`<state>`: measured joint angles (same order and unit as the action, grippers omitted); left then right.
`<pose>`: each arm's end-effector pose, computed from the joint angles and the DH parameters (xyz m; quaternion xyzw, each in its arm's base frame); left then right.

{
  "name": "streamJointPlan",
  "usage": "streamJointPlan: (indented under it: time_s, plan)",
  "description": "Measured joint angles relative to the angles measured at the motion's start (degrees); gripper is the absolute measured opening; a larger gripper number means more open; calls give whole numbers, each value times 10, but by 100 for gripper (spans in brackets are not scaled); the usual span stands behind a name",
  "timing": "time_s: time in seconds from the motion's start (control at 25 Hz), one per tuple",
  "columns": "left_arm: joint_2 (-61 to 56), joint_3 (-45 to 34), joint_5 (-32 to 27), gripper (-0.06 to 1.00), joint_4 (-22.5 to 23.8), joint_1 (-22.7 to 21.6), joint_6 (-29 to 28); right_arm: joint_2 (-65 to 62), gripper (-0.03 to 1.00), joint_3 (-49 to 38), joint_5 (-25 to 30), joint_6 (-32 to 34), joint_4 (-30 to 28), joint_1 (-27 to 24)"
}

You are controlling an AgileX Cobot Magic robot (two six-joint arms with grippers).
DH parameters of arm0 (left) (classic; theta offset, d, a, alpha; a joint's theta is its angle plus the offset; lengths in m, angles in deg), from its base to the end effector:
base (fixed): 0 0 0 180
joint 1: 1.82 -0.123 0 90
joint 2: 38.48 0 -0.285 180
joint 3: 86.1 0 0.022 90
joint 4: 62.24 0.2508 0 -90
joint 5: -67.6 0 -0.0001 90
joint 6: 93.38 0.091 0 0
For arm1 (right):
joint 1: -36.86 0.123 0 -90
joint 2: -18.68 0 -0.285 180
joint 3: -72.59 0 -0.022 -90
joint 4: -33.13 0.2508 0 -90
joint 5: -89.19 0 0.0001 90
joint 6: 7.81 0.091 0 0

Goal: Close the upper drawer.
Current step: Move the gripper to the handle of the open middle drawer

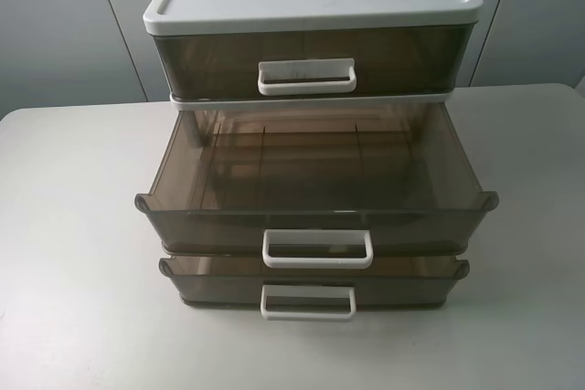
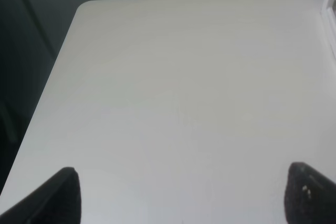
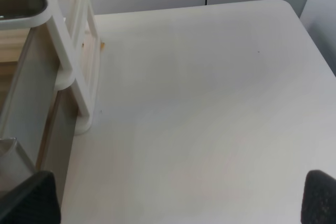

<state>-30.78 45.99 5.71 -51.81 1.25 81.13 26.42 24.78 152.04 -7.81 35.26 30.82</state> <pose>-0.0072 0.0149 0.2800 -0.0230 0.8511 0.0519 0.5220 -0.0077 0.0038 0.2781 0.0441 0.8577 -0.0084 0.5122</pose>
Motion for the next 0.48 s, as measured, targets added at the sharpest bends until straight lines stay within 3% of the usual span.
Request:
streamJointPlan:
  time_s: [0.24, 0.48]
  plan:
    - [0, 0, 0, 74, 0, 0, 0, 4, 70, 20, 6, -3, -1, 0]
    - [0, 0, 0, 74, 0, 0, 0, 110, 70, 96, 13, -15, -45, 26]
